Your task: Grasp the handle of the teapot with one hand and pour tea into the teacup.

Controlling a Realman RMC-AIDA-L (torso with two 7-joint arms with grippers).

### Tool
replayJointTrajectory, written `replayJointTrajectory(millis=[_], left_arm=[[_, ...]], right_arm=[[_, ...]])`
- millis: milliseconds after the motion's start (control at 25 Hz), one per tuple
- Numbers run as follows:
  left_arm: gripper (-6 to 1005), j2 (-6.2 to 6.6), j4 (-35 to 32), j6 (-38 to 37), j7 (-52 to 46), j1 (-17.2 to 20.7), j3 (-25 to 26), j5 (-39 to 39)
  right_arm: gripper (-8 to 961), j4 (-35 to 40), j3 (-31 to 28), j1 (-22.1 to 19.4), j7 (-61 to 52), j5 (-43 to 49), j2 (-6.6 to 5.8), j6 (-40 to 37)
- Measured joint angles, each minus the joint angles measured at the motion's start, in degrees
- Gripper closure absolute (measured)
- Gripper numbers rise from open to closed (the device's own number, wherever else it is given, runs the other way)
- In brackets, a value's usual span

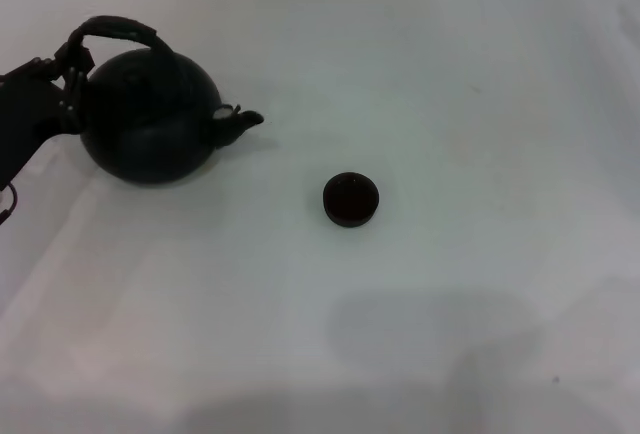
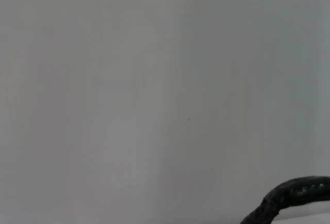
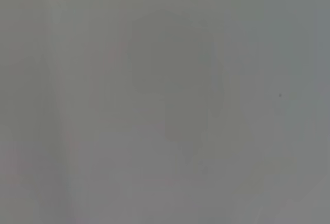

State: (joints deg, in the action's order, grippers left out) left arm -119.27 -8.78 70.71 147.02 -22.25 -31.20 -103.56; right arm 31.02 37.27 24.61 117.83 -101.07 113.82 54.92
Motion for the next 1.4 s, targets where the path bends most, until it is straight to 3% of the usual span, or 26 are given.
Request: replayJointTrajectory(millis=[360, 840, 920, 1120, 1400], left_arm=[[861, -0.01, 0.08, 0.2, 1.07, 0.27, -0.01, -0.1], [680, 0.01, -0.04, 1.01, 3.1, 0.51, 0.01, -0.88], [455, 0.03, -0.23, 2.39, 4.26, 0.9, 0.01, -0.94], [255, 0.23, -0.48, 7.27, 6.01, 2.39, 0.01, -1.49], [176, 0.27, -0.62, 13.0, 7.22, 6.09, 0.08, -2.92]], right_arm=[[124, -0.17, 0.0, 0.0, 0.04, 0.0, 0.09, 0.04], [124, -0.38, -0.02, -0.42, 0.11, 0.0, 0.09, 0.06], [124, -0.25, -0.14, -0.59, 0.12, 0.0, 0.09, 0.13], [124, 0.0, -0.36, -0.98, 0.12, 0.0, 0.08, 0.39], [124, 0.52, -0.62, -2.01, 0.15, 0.0, -0.19, 0.73]])
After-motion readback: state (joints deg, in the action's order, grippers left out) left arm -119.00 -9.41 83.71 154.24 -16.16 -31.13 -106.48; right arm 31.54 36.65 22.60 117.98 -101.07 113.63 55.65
